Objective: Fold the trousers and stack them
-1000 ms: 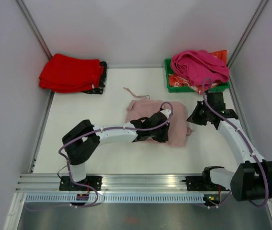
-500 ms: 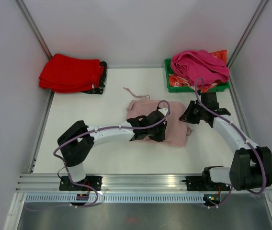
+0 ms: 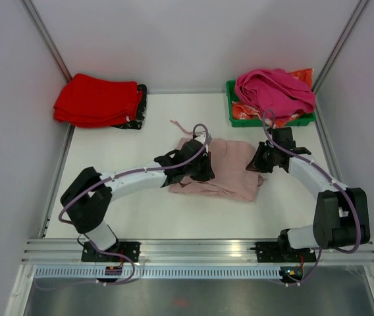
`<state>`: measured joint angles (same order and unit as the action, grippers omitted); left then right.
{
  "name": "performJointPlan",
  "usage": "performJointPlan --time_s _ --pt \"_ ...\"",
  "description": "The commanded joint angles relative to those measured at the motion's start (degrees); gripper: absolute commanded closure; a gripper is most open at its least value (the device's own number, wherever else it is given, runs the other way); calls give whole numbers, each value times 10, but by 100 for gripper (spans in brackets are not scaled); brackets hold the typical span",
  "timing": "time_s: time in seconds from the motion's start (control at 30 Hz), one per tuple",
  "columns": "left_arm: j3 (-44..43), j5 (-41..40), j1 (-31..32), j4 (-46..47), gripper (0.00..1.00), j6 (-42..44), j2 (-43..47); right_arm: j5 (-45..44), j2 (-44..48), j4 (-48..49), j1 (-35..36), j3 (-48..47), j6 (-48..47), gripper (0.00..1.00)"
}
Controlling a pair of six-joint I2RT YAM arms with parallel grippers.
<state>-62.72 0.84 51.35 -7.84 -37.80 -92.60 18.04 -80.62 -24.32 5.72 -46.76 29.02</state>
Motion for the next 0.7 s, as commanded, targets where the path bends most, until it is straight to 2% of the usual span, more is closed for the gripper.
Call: performJointPlan --time_s 0.0,0.17,0.37,0.47,0.67 --pt "30 44 4 28 98 -39 -34 0 48 -8 10 -72 -12 89" --pt "79 62 12 61 98 -50 -35 20 56 -14 40 -100 -2 87" --pt "82 77 23 66 98 -62 -59 21 34 24 76 -57 19 87" --pt "84 62 23 52 98 -62 -38 -6 20 42 78 -32 21 87" --pt "31 23 9 -55 98 -19 43 -32 -63 71 78 -33 8 89"
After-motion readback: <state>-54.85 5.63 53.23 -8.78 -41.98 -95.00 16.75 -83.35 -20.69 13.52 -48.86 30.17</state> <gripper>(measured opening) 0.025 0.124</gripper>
